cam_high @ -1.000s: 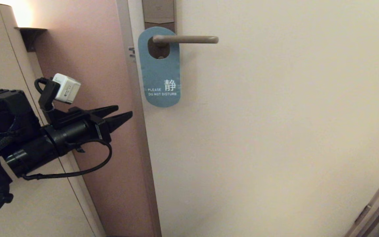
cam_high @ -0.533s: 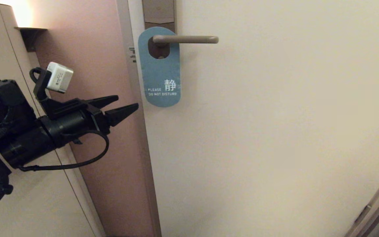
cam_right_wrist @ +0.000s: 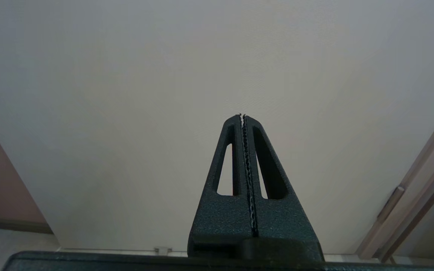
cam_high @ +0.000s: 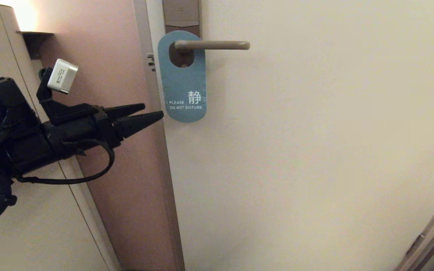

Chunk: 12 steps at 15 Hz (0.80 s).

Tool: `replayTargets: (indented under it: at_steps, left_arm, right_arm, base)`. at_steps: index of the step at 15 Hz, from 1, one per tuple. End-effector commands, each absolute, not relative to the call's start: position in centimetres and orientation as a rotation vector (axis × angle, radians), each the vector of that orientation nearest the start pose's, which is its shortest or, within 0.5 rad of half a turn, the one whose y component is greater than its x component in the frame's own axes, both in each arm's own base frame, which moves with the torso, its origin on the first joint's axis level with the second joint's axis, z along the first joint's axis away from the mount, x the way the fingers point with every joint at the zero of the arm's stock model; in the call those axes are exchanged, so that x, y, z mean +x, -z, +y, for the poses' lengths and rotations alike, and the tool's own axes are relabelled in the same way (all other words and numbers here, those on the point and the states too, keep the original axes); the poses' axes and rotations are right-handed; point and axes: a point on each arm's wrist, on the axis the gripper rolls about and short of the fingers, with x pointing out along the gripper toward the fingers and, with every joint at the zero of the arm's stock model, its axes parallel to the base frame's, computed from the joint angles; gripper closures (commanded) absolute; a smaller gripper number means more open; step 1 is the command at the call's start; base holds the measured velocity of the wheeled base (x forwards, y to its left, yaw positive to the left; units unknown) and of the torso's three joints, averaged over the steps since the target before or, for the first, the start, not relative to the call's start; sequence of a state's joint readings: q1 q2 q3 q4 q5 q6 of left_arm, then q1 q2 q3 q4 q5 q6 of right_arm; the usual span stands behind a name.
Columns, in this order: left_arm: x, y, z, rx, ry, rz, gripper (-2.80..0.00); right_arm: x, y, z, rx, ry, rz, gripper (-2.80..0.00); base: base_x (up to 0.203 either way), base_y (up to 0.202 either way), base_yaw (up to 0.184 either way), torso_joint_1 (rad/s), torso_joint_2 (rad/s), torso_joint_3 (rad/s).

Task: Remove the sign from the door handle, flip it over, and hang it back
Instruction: Take down the sign

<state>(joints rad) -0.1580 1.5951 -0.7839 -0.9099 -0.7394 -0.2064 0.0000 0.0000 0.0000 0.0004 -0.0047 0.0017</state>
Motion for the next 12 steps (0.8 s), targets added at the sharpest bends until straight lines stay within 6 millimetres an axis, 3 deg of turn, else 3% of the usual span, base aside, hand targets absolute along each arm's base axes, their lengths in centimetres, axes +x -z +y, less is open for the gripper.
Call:
replayTargets:
  at_steps: [1,5,12]
  left_arm:
    - [27.7,-23.8,-5.1,-0.161,0.944,-0.009,-2.8]
    - [29.2,-24.9,-3.8,-0.181,1.026,-0.009,-2.8]
    - [31.1,-24.6,-4.6,-0.194,1.121,0.018,-2.8]
  right_arm:
    - [-2.3,-7.5,0.0,0.002,0.005,0.002,0.0]
    - [-2.3,-7.5,0.0,0.002,0.005,0.001,0.0]
    - [-2.3,-7.5,0.0,0.002,0.005,0.0,0.0]
  base:
    - [0.0,0.0,0.0,0.0,0.0,0.0]
    - [0.0,0.0,0.0,0.0,0.0,0.0]
    - [0.0,0.0,0.0,0.0,0.0,0.0]
